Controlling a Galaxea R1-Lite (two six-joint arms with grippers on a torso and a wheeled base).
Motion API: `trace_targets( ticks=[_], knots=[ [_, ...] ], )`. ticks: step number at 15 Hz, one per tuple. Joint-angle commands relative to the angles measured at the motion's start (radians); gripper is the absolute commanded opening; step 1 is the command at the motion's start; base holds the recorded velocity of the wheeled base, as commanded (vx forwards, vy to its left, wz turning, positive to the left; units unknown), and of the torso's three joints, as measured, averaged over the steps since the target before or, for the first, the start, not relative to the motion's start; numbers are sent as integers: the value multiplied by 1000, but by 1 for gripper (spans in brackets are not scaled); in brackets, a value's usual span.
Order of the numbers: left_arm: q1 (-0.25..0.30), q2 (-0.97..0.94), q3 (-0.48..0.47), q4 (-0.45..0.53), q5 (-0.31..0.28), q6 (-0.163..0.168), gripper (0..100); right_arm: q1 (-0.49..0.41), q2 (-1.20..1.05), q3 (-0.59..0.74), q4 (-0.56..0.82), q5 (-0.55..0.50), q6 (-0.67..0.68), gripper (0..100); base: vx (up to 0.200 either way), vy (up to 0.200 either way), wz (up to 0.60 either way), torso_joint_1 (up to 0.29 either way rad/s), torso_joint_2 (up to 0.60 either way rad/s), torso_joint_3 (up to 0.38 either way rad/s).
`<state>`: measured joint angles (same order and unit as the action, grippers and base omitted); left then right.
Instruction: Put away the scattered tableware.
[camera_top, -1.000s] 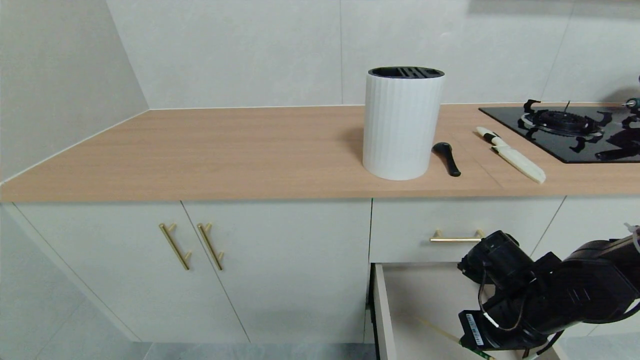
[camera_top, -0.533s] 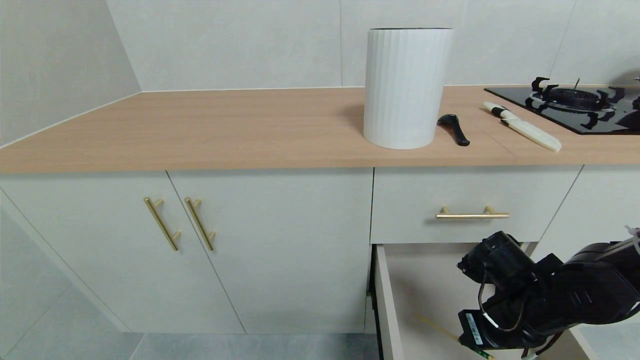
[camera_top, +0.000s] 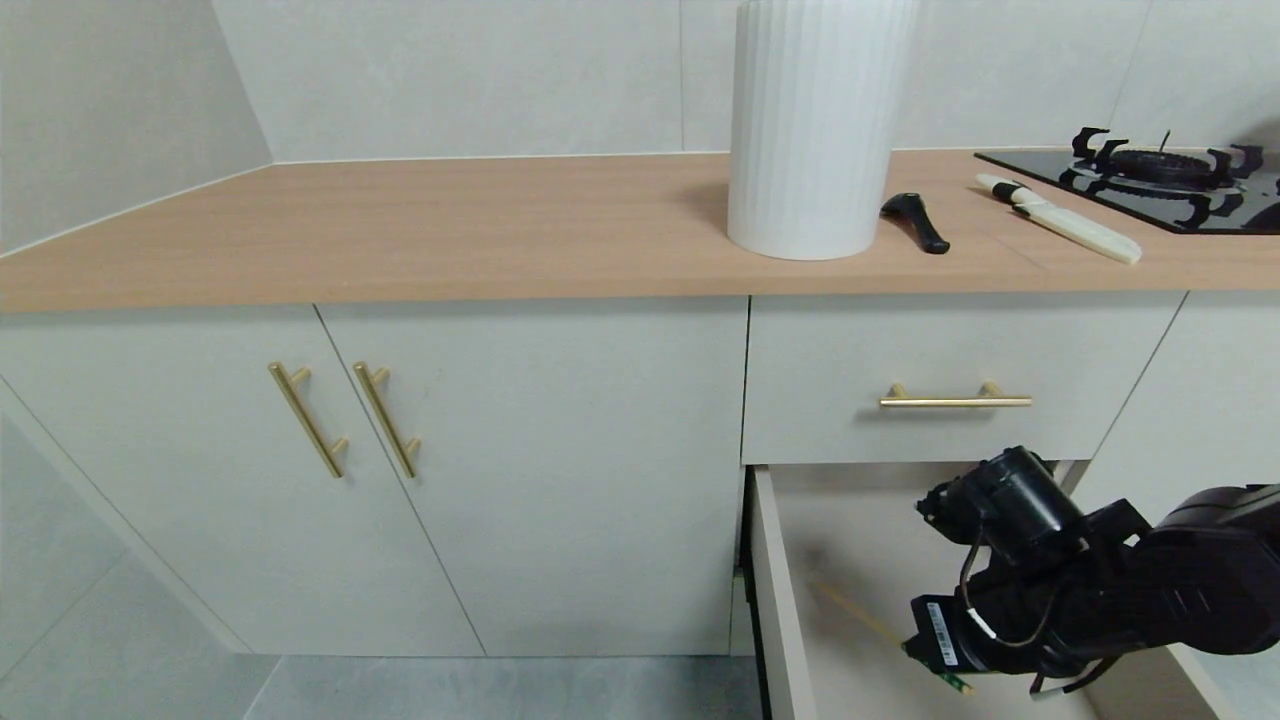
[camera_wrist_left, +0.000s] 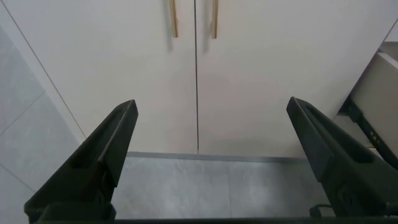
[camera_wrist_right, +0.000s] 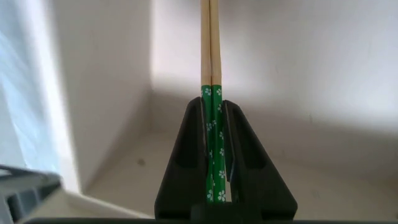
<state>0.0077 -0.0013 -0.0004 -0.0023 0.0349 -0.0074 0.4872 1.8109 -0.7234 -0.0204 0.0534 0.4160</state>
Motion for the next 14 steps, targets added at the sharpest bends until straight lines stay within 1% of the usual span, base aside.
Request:
trace_targets(
  ticks=[1, 2, 3, 5, 6, 9, 11, 14],
  knots=[
    [0, 1, 0, -1, 0, 0, 100, 1, -15, 29, -42, -1, 0, 0, 0, 0, 0, 0, 0, 0],
    [0, 1, 0, -1, 0, 0, 100, 1, -2, 52, -144, -6, 0, 0, 0, 0, 0, 0, 0, 0],
    [0, 1, 0, -1, 0, 0, 100, -1, 21, 55, -200, -18, 0, 0, 0, 0, 0, 0, 0, 0],
    [0, 1, 0, -1, 0, 0, 100, 1, 87, 48, -289, -87, 0, 0, 0, 0, 0, 0, 0, 0],
    [0, 1, 0, -1, 0, 0, 100, 1, 116, 45, -320, -104, 1, 0, 0, 0, 0, 0, 0, 0],
    [0, 1, 0, -1, 0, 0, 100, 16, 272, 41, -458, -181, 60, 0, 0, 0, 0, 0, 0, 0],
    [2, 1, 0, -1, 0, 0, 100, 21, 340, 44, -518, -236, 61, 0, 0, 0, 0, 0, 0, 0],
    [0, 1, 0, -1, 0, 0, 100, 30, 407, 44, -526, -260, 58, 0, 0, 0, 0, 0, 0, 0]
  ],
)
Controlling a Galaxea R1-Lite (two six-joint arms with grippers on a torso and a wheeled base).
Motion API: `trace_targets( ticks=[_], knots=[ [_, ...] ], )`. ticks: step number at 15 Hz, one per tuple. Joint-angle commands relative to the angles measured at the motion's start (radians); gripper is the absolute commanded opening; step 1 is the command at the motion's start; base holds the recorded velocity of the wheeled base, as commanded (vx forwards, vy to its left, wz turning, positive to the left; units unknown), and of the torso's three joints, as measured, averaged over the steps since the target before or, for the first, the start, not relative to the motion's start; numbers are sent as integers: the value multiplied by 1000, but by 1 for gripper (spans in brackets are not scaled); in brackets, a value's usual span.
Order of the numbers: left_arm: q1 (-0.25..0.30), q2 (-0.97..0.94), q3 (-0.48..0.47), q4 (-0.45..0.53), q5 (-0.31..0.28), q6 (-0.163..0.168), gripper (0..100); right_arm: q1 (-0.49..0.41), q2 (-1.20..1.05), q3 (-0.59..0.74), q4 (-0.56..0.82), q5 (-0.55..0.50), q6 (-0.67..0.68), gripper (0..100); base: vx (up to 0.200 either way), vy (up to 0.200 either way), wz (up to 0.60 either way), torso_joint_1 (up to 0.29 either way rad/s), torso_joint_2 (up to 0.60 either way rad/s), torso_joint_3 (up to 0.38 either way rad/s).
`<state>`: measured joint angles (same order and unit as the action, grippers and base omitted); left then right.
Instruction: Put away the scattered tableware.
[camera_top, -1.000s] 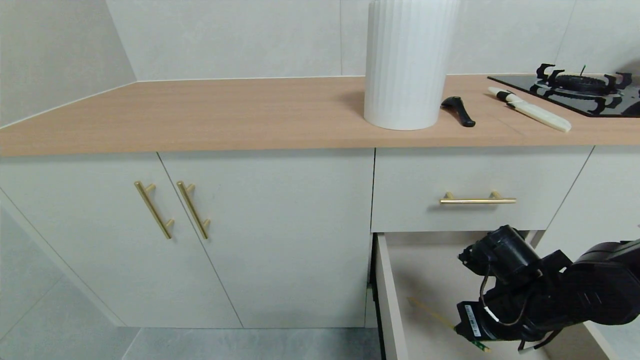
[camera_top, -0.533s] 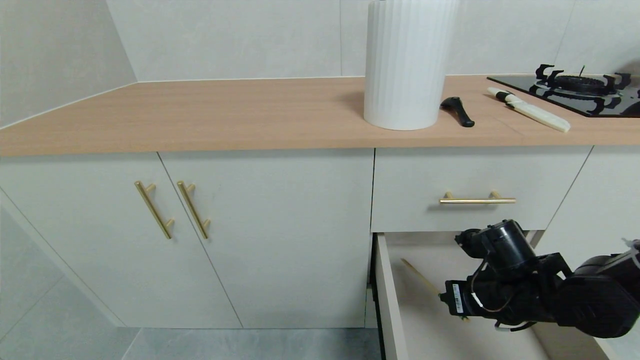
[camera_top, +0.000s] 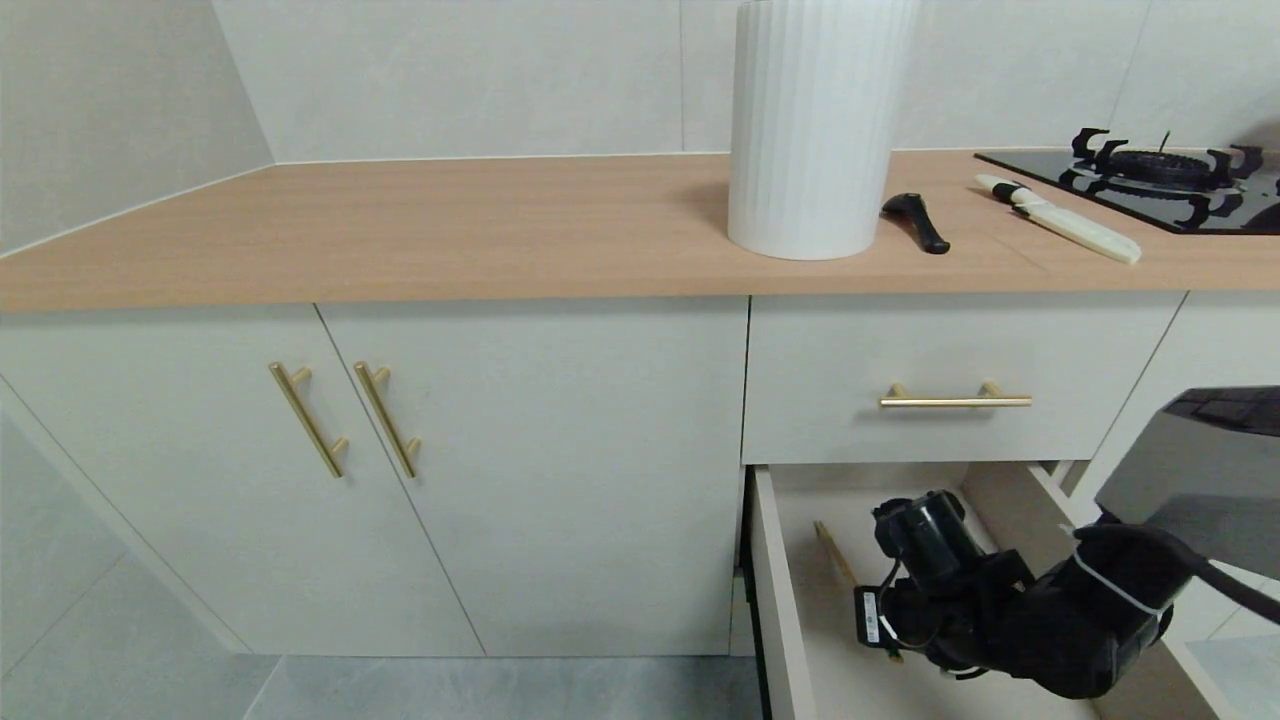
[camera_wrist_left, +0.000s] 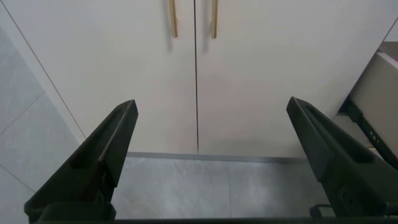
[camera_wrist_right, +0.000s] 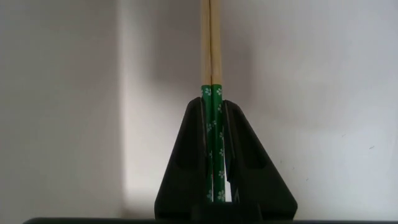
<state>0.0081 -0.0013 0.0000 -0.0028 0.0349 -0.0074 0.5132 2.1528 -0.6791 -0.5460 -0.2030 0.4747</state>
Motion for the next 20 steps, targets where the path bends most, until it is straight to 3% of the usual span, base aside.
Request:
trace_targets(
  ticks=[1, 8, 9, 13, 16, 19, 20],
  knots=[
    [1, 1, 0, 0, 0, 0, 100, 5, 84, -3, -2, -18, -1, 0, 0, 0, 0, 0, 0, 0],
    [0, 1, 0, 0, 0, 0, 100, 11, 96, -5, -29, -24, 2, 0, 0, 0, 0, 0, 0, 0],
    [0, 1, 0, 0, 0, 0, 100, 11, 95, -5, -29, -24, 2, 100, 0, 0, 0, 0, 0, 0],
    [0, 1, 0, 0, 0, 0, 100, 13, 61, 0, -29, -24, 2, 100, 0, 0, 0, 0, 0, 0],
    [0, 1, 0, 0, 0, 0, 100, 22, -102, 13, 24, -21, 5, 100, 0, 0, 0, 0, 0, 0],
    [0, 1, 0, 0, 0, 0, 100, 21, -358, -8, 228, -15, -5, 100, 0, 0, 0, 0, 0, 0],
    [0, 1, 0, 0, 0, 0, 100, 22, -495, -37, 386, -12, -21, 100, 0, 0, 0, 0, 0, 0]
  ],
)
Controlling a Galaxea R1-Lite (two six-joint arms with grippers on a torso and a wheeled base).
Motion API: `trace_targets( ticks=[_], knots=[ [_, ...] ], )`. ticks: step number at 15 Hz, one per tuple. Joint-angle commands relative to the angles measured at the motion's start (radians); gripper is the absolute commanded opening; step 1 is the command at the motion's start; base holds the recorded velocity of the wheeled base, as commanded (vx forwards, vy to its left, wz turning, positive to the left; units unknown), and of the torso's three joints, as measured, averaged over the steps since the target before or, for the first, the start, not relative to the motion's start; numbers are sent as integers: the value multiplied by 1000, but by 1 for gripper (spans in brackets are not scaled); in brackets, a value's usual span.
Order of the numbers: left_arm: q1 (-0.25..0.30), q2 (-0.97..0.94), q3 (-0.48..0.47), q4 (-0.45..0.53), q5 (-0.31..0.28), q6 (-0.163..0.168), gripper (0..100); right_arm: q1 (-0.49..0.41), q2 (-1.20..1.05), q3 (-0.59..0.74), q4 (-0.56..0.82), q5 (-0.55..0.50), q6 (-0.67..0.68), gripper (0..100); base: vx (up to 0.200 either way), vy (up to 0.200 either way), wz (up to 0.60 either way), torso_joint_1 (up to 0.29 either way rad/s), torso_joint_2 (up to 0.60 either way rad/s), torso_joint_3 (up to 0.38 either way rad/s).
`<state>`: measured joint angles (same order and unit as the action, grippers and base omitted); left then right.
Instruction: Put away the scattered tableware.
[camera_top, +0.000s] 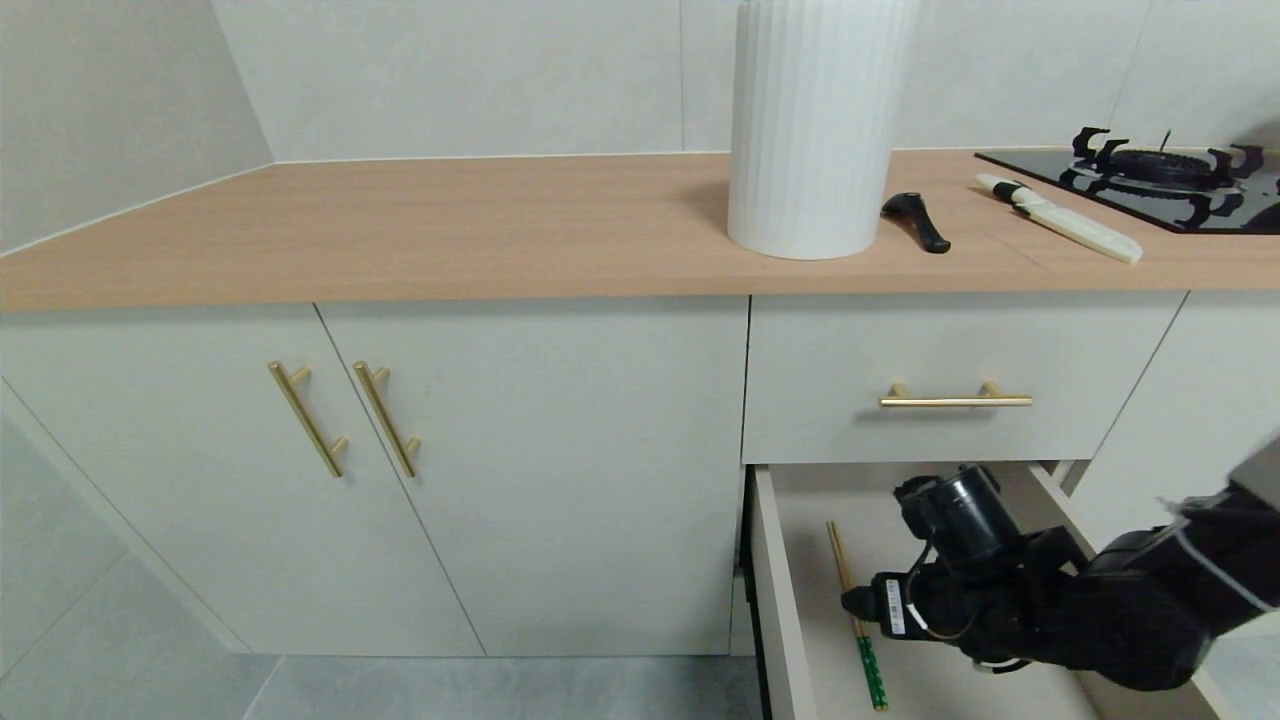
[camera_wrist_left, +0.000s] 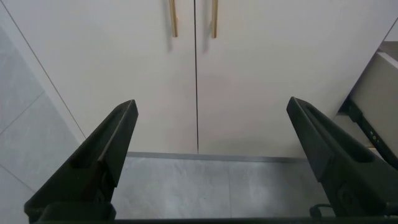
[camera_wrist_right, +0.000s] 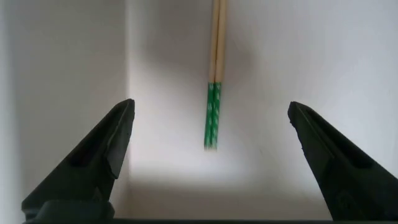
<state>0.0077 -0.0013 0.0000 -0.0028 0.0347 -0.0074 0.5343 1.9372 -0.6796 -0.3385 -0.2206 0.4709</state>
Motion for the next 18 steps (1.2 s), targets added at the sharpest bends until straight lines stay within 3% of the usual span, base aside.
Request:
trace_targets(
  ticks=[1, 8, 18],
  knots=[
    [2, 1, 0, 0, 1, 0, 100, 0, -356, -54, 263, 1, -67, 100, 0, 0, 0, 0, 0, 0],
    [0, 1, 0, 0, 1, 0, 100, 3, -557, -43, 311, -13, -186, 100, 0, 0, 0, 3, -20, -15],
    [0, 1, 0, 0, 1, 0, 100, 3, -575, -41, 311, -17, -198, 100, 0, 0, 0, 120, -411, -294]
  ],
)
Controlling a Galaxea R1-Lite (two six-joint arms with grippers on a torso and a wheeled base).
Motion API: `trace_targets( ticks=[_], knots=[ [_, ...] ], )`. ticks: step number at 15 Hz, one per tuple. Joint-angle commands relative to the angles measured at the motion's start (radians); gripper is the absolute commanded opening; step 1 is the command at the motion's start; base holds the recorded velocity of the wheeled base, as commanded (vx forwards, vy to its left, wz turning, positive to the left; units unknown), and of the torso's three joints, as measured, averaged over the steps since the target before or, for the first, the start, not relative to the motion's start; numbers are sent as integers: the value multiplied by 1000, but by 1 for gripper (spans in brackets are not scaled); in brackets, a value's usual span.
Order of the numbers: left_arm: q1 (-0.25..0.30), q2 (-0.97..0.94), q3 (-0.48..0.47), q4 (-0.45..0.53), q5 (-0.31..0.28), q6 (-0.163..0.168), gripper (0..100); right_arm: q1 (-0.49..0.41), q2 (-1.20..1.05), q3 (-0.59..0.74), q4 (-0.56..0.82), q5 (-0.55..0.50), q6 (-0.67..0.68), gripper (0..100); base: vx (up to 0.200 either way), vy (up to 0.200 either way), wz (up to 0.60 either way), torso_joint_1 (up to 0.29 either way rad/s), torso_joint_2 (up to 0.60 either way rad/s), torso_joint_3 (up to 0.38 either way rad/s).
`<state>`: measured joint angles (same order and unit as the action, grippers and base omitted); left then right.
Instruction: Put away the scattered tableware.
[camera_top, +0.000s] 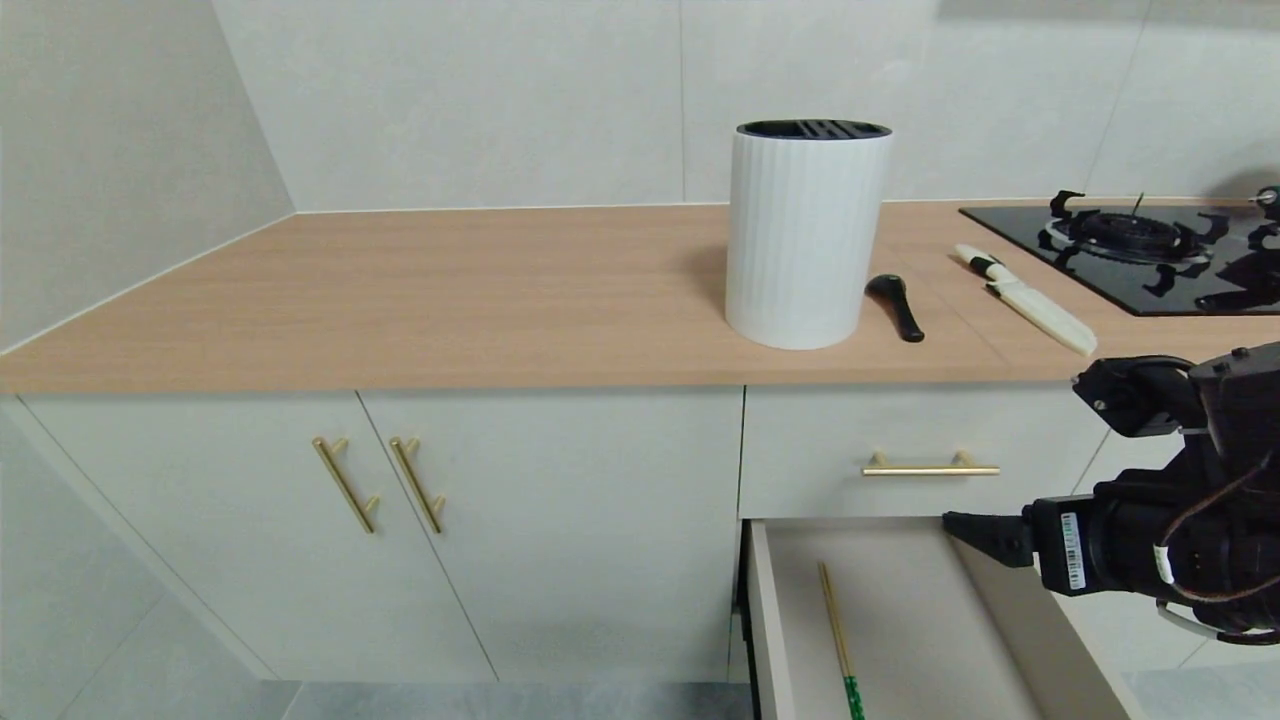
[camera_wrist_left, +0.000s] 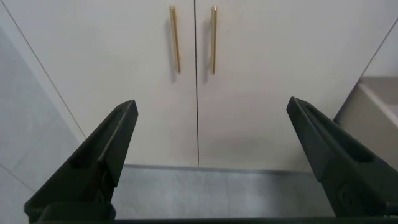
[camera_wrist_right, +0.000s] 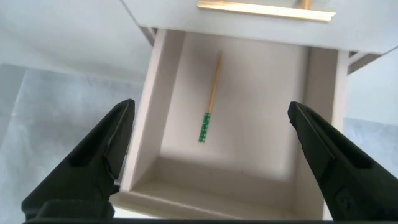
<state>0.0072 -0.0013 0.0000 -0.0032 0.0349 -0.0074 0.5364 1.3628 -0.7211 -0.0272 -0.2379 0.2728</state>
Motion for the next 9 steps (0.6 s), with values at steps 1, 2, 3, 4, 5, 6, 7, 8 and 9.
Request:
trace_targets(
  ticks=[1, 2, 3, 4, 5, 6, 7, 8, 9],
  knots=[
    [0, 1, 0, 0, 0, 0, 100, 1, -1, 0, 0, 0, 0, 100, 0, 0, 0, 178, -461, -300],
    [2, 1, 0, 0, 0, 0, 100, 1, -1, 0, 0, 0, 0, 100, 0, 0, 0, 178, -466, -286],
    [0, 1, 0, 0, 0, 0, 100, 1, -1, 0, -2, 0, 0, 100, 0, 0, 0, 178, -471, -290],
    [0, 1, 0, 0, 0, 0, 100, 1, -1, 0, -2, 0, 0, 100, 0, 0, 0, 188, -471, -286],
    [0, 1, 0, 0, 0, 0, 100, 1, 1, 0, -2, 0, 0, 100, 0, 0, 0, 193, -481, -286],
    [0, 1, 0, 0, 0, 0, 100, 1, 1, 0, -2, 0, 0, 100, 0, 0, 0, 198, -486, -290],
    [0, 1, 0, 0, 0, 0, 100, 2, 2, -1, -2, 0, -1, 100, 0, 0, 0, 193, -491, -276],
    [0, 1, 0, 0, 0, 0, 100, 7, 6, -8, -11, 0, -3, 100, 0, 0, 0, 193, -496, -290],
    [2, 1, 0, 0, 0, 0, 100, 13, 10, -11, -46, 5, -27, 100, 0, 0, 0, 212, -486, -286]
  ],
)
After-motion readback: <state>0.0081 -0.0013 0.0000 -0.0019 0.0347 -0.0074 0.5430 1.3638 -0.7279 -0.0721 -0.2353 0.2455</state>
